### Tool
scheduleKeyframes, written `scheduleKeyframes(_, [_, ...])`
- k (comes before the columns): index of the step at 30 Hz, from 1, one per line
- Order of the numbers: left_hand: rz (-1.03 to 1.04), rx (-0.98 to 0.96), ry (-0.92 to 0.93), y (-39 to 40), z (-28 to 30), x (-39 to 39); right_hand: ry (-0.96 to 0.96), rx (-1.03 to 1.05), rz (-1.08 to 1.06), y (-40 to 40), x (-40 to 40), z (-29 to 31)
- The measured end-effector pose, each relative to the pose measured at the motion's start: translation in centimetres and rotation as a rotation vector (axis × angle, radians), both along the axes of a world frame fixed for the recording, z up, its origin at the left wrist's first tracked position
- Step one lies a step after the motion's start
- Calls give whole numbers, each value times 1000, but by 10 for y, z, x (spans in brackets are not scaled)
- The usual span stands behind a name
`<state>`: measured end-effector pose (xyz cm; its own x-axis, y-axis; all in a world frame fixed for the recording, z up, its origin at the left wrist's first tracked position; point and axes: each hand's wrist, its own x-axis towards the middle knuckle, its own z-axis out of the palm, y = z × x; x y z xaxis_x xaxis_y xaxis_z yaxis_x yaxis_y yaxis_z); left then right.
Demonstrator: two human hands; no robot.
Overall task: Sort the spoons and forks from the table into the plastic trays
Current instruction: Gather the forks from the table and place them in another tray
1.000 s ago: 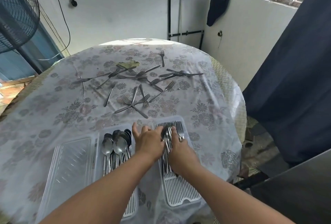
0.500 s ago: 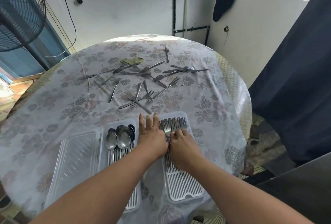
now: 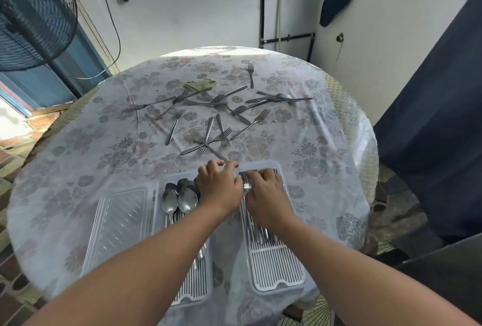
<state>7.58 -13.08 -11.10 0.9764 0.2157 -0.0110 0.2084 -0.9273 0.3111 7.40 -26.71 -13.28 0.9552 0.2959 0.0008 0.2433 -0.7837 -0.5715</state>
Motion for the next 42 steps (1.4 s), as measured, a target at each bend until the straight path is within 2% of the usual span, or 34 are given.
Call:
scheduleKeyframes(3, [117,-202,-106,19,3,12,-1,158,-81,20,10,12])
scheduleKeyframes(6, [135,-412,-202,33,13,16,0,274,-132,41,22,23])
scheduleKeyframes(10, [132,-411,-225,66,20,19,21,372,-136,80,36,29])
scheduleKeyframes(16, [93,-439,-180,121,18,41,75,363,-220,132,56,31])
scheduleKeyframes(25, [-120,-369,-45,199,2,91,103,265,-402,198,85,26])
scheduleKeyframes(31, [-291,-236,92,215,-15,131,205,41,-409,199,107,5])
scheduleKeyframes(37, [-305,-161,135,200,-35,148,184,-219,-353,193,125,-19])
scheduleKeyframes(42, [-227,-130,93,200,-48,144,176,-289,-329,187,136,-27])
